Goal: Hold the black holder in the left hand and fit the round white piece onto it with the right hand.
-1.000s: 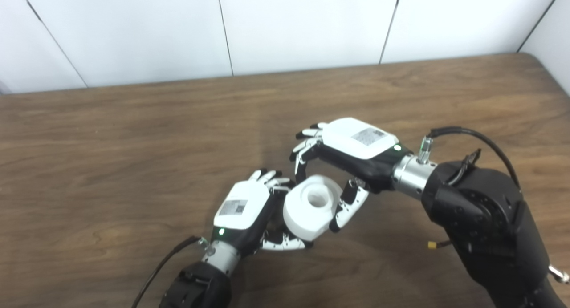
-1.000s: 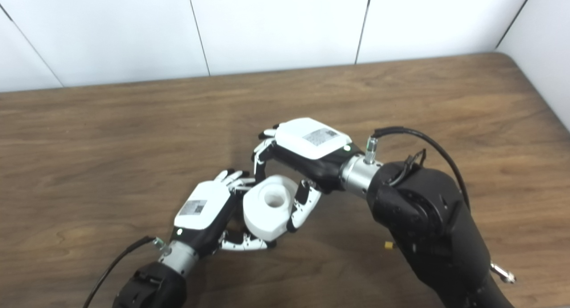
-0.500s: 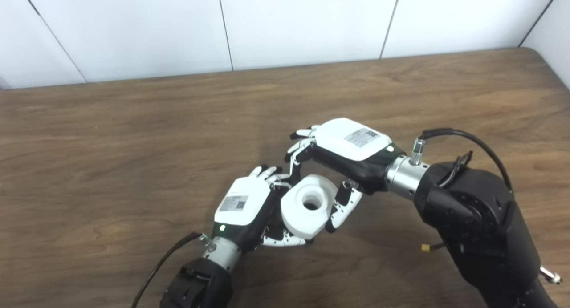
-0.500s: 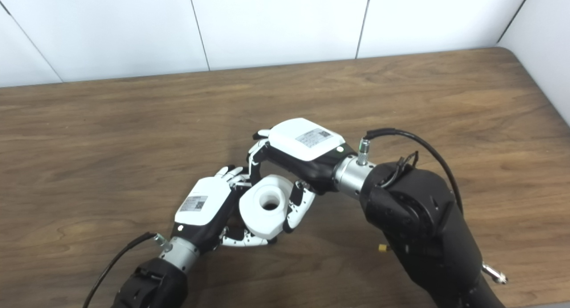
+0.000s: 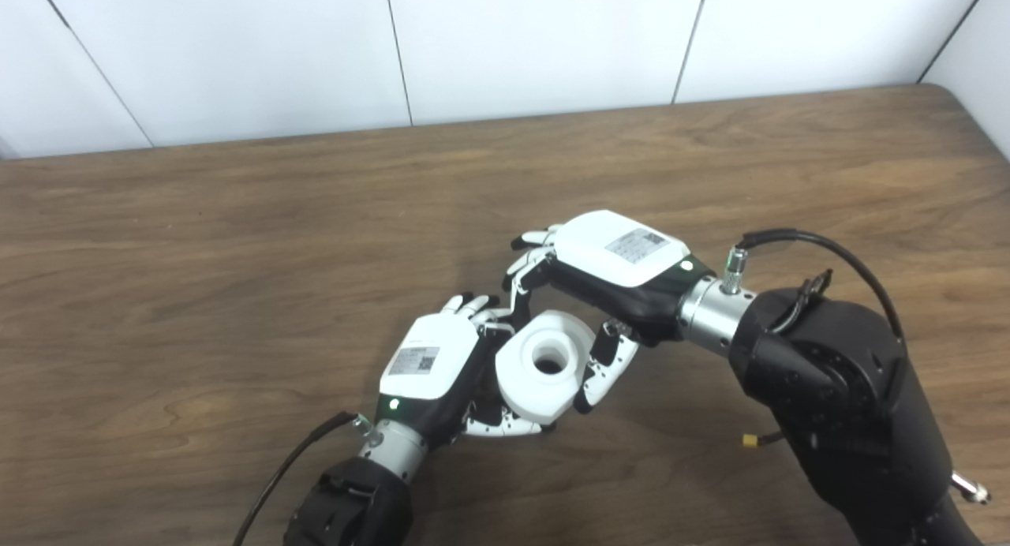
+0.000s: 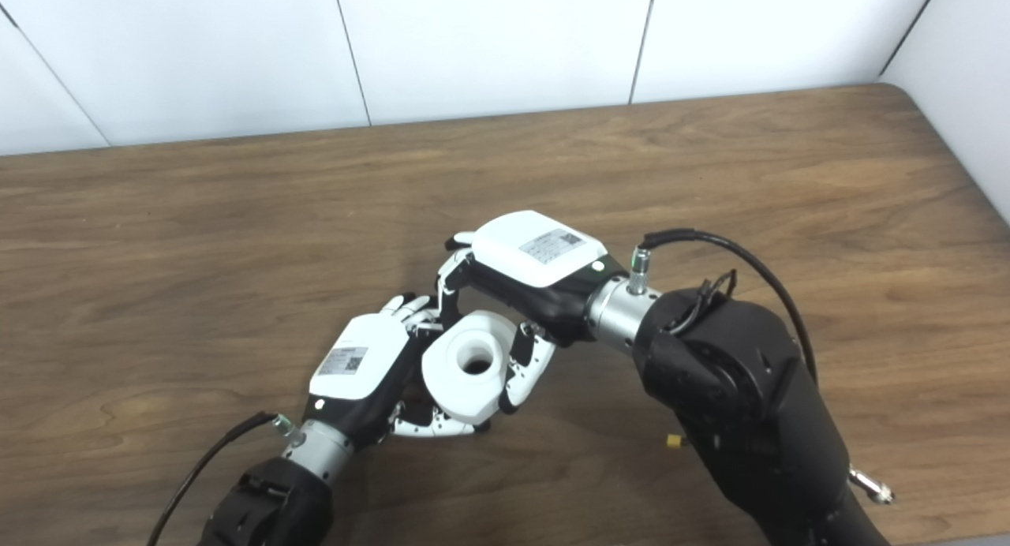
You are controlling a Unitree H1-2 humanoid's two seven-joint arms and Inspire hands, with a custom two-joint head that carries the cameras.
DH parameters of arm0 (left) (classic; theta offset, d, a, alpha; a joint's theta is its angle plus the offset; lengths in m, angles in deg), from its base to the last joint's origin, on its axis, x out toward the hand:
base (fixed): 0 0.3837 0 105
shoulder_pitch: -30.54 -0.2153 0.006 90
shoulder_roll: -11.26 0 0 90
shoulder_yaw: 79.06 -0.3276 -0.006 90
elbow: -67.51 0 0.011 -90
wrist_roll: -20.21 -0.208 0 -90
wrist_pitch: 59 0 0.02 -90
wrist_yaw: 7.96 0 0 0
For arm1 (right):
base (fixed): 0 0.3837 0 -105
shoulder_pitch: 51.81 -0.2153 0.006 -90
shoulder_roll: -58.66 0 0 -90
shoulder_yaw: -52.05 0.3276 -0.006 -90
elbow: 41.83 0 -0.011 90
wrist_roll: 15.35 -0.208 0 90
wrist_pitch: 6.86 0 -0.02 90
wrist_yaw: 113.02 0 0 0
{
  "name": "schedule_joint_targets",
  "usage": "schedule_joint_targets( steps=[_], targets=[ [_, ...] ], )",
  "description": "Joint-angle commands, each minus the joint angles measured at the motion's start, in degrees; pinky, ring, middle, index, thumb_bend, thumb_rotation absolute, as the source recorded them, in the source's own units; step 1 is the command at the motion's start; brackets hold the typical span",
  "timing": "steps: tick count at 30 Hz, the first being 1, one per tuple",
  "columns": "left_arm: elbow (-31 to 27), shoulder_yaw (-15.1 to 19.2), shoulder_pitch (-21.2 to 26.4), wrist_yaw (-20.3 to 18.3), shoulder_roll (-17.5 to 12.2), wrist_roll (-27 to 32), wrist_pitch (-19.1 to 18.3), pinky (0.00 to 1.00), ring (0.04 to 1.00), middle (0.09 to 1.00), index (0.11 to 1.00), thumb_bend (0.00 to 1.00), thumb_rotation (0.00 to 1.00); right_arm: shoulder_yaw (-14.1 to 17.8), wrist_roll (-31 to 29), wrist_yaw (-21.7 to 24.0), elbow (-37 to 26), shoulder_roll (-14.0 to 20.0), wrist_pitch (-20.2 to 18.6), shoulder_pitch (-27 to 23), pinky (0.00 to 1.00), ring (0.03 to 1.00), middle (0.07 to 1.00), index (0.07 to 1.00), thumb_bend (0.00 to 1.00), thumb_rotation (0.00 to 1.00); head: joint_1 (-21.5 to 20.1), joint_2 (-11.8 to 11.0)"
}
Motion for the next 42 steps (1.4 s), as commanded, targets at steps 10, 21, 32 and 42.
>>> schedule_joint_targets(
  steps=[10, 21, 32, 42],
  targets=[
    [1.9, -2.1, -0.9, -4.4, 0.0, -1.0, -0.3, 0.97, 0.923, 0.807, 0.485, 0.52, 0.05, 0.4, 0.3, -1.2, -0.2, -0.1, 1.3, -1.2, 0.92, 0.934, 0.812, 0.599, 0.84, 0.22, -0.3, 0.0],
    [2.5, -2.3, -0.5, -4.6, 0.2, -1.3, -0.4, 0.97, 0.921, 0.805, 0.485, 0.52, 0.05, 1.2, 0.7, 0.4, -2.6, 0.0, 1.0, -2.2, 0.97, 1.0, 0.971, 0.875, 1.0, 0.37, -0.4, 0.1],
    [2.8, -2.5, -0.3, -4.7, 0.1, -1.4, -0.4, 0.96, 0.922, 0.805, 0.485, 0.52, 0.05, 2.2, 0.6, 2.4, -3.4, -0.2, -0.1, -3.1, 0.98, 1.0, 1.0, 0.939, 1.0, 0.38, -0.4, 0.1],
    [2.9, -2.2, -0.2, -4.7, -0.2, -1.1, -0.4, 0.96, 0.915, 0.801, 0.485, 0.52, 0.05, 4.5, 0.4, 10.0, -5.9, 0.8, -4.5, -7.4, 1.0, 1.0, 1.0, 0.982, 1.0, 0.44, -0.5, -0.1]
  ],
)
